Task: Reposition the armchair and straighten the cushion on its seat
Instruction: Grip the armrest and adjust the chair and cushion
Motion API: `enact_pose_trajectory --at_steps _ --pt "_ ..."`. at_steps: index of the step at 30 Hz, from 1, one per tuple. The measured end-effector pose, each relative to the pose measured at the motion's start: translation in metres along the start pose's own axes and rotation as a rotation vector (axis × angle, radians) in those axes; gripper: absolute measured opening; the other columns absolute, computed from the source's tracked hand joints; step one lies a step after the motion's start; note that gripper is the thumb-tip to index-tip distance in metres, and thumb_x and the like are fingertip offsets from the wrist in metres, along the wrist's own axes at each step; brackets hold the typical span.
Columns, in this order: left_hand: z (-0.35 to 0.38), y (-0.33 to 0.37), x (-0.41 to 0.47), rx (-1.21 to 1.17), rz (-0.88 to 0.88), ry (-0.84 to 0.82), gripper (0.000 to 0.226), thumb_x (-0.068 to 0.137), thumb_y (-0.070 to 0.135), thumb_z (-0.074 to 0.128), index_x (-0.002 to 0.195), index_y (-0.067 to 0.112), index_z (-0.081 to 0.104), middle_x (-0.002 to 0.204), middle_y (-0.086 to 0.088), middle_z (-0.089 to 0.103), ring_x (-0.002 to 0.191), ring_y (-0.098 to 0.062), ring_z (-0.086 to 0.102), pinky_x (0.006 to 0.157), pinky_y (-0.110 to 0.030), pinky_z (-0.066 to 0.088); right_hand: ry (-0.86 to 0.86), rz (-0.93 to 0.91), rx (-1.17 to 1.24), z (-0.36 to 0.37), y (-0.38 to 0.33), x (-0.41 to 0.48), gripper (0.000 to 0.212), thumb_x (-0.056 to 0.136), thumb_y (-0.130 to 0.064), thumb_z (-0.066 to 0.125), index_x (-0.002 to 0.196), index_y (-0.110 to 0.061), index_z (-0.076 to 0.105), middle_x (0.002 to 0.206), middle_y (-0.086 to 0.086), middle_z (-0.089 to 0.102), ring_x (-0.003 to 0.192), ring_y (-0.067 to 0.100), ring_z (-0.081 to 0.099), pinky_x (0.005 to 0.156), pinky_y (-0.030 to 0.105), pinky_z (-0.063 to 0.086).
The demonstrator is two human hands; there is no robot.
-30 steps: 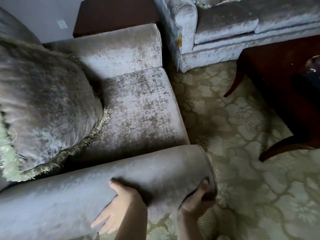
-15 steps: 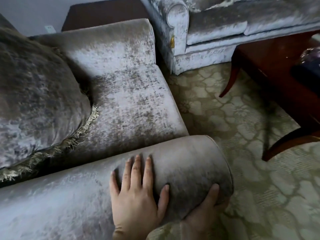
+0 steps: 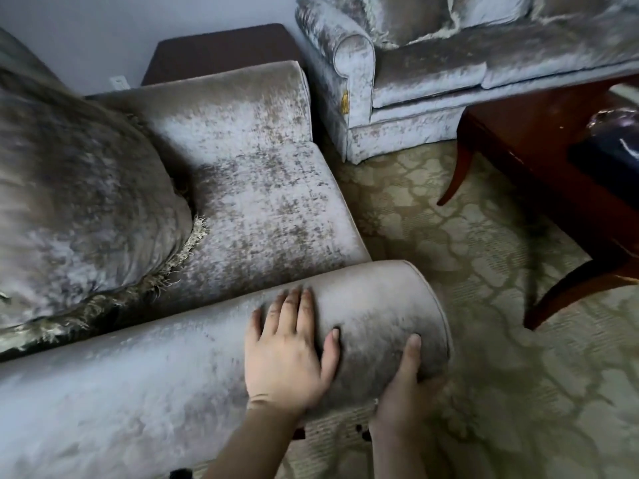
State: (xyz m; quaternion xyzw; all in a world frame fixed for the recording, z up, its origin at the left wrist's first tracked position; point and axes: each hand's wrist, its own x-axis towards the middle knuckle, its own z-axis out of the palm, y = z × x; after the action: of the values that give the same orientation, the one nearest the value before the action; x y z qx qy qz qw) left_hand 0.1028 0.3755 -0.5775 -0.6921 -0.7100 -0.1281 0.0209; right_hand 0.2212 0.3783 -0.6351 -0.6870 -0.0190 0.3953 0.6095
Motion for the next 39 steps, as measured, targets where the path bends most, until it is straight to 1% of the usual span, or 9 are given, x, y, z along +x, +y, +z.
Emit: enact_pose_trajectory --at_steps 1,3,5,10,17,23,28,36,39 --pt "-0.007 0.004 -0.001 0.007 -0.019 -0.053 0.068 0.086 0.051 0.032 0.134 0.006 0.048 0.133 -0.016 0.054 0.124 -0.031 0.049 0.105 -0.049 0.034 -0.006 -0.088 -0.143 -0.007 -0.013 -0.006 0.073 0.085 -0.045 0.063 0.143 -0.018 0.028 0.125 0.008 0.047 0.106 0.023 0.051 0.079 0.028 0.044" --pt "-0.017 0.009 -0.009 0.057 -0.057 -0.205 0.073 0.090 0.055 0.018 0.147 0.010 0.016 0.154 -0.012 0.022 0.143 -0.025 0.015 0.115 -0.045 0.011 -0.053 -0.330 -0.442 -0.015 -0.039 -0.016 0.076 0.086 -0.043 0.061 0.144 -0.007 0.026 0.142 0.022 0.037 0.129 0.032 0.037 0.098 0.041 0.039" --pt "-0.036 0.011 -0.022 0.080 -0.065 -0.349 0.074 0.092 0.056 0.014 0.147 0.013 -0.009 0.158 -0.007 -0.006 0.144 -0.021 -0.010 0.114 -0.042 -0.008 -0.149 -0.523 -0.686 -0.016 -0.068 -0.037 0.077 0.086 -0.038 0.063 0.145 -0.006 0.024 0.151 0.025 0.023 0.138 0.036 0.023 0.106 0.052 0.029" --pt "-0.105 0.009 -0.044 0.206 -0.059 -0.463 0.072 0.093 0.053 0.012 0.145 0.011 -0.014 0.157 -0.010 -0.010 0.143 -0.024 -0.013 0.113 -0.047 -0.009 -0.485 -0.917 -1.107 -0.005 -0.126 -0.098 0.075 0.089 -0.046 0.052 0.149 -0.017 0.019 0.156 0.013 0.020 0.140 0.032 0.023 0.111 0.050 0.024" --pt "-0.201 0.033 -0.042 0.197 -0.272 -0.366 0.071 0.093 0.052 0.015 0.148 0.011 -0.001 0.158 -0.010 0.003 0.144 -0.024 -0.007 0.114 -0.049 -0.005 -0.776 -0.852 -1.337 -0.023 -0.175 -0.150 0.071 0.093 -0.052 0.037 0.150 -0.025 0.004 0.159 0.001 0.010 0.145 0.023 0.006 0.116 0.049 0.013" --pt "-0.268 0.022 -0.049 0.139 -0.316 -0.238 0.070 0.094 0.049 0.022 0.148 0.007 0.009 0.156 -0.014 0.013 0.144 -0.025 0.002 0.116 -0.044 0.005 -0.841 -0.876 -1.327 -0.032 -0.198 -0.206 0.068 0.094 -0.051 0.035 0.149 -0.018 0.010 0.156 0.007 0.019 0.142 0.025 0.015 0.115 0.045 0.016" --pt "-0.318 -0.061 -0.066 0.220 -0.319 -0.176 0.065 0.095 0.047 0.021 0.146 0.008 0.018 0.154 -0.013 0.022 0.143 -0.026 0.011 0.114 -0.047 0.010 -0.886 -1.013 -1.293 0.022 -0.179 -0.293 0.067 0.094 -0.045 0.039 0.148 -0.016 0.010 0.156 0.011 0.018 0.142 0.028 0.014 0.116 0.042 0.013" --pt "-0.405 -0.254 -0.119 0.468 -0.116 -0.229 0.069 0.092 0.051 0.023 0.147 0.010 0.015 0.154 -0.012 0.021 0.143 -0.027 0.009 0.113 -0.051 0.008 -0.796 -0.893 -1.187 0.074 -0.112 -0.442 0.068 0.092 -0.048 0.041 0.148 -0.016 0.018 0.150 0.015 0.029 0.136 0.034 0.026 0.113 0.045 0.022" --pt "-0.430 -0.319 -0.112 0.465 -0.169 -0.234 0.069 0.093 0.051 0.025 0.147 0.010 0.014 0.155 -0.013 0.018 0.143 -0.027 0.009 0.113 -0.051 0.009 -0.789 -0.871 -1.185 0.099 -0.092 -0.490 0.067 0.091 -0.049 0.041 0.147 -0.017 0.019 0.147 0.017 0.031 0.132 0.035 0.032 0.110 0.045 0.026"
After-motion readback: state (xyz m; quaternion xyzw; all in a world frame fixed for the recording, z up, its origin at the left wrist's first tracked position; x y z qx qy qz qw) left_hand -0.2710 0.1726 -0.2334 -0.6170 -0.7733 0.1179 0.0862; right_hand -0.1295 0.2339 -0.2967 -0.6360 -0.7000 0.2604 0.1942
